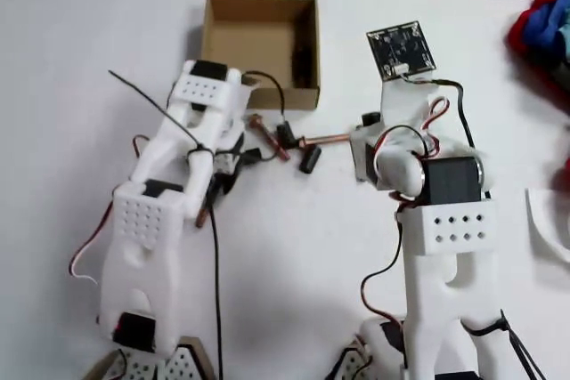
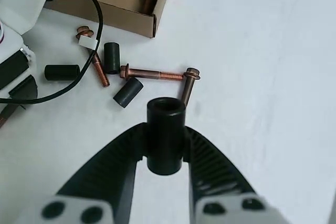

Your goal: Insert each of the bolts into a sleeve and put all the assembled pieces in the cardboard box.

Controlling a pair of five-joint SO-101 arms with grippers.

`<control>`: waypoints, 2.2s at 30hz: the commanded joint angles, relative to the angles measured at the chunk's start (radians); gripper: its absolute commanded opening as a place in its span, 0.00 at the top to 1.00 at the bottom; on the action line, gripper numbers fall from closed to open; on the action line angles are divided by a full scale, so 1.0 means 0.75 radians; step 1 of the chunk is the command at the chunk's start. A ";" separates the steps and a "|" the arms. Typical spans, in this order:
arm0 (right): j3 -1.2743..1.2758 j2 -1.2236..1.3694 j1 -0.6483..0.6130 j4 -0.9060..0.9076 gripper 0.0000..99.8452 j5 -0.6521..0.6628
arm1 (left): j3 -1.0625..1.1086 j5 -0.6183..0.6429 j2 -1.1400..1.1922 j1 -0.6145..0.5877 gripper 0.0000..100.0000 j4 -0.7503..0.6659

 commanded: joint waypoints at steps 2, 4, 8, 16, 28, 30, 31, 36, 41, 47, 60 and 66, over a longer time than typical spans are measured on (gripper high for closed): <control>-0.053 -0.054 0.007 -0.021 0.98 0.000 | -0.050 0.008 -0.041 -0.010 0.85 -0.006; -0.053 -0.056 0.007 -0.021 0.98 0.000 | -0.036 0.008 -0.035 -0.016 0.85 -0.025; -0.053 -0.056 0.007 -0.021 0.98 0.000 | -0.040 0.008 0.031 -0.016 0.85 -0.029; -0.055 -0.056 0.007 -0.021 0.98 0.000 | -0.052 0.008 0.221 -0.008 0.85 -0.031; -0.055 -0.056 0.011 -0.019 0.98 0.000 | -0.259 0.008 0.237 -0.008 0.85 -0.018; -0.055 -0.056 0.013 -0.019 0.98 0.000 | -0.259 0.008 0.237 -0.008 0.85 -0.008; -0.055 -0.056 0.015 -0.019 0.98 0.000 | -0.259 0.008 0.237 -0.008 0.85 0.002; -0.055 -0.056 0.009 -0.021 0.98 0.000 | -0.265 0.008 0.233 -0.018 0.98 0.014; -0.051 -0.054 0.015 -0.021 0.98 0.000 | -0.259 0.008 0.198 -0.018 0.97 0.018; -0.025 -0.050 0.017 -0.032 0.98 0.000 | -0.257 0.010 0.014 -0.018 0.97 0.025; 0.260 -0.056 0.007 -0.324 0.98 -0.012 | -0.257 0.012 -0.739 -0.057 0.97 0.016; 0.362 -0.056 -0.083 -0.482 0.98 -0.012 | -0.257 0.205 -1.045 -0.110 0.97 0.014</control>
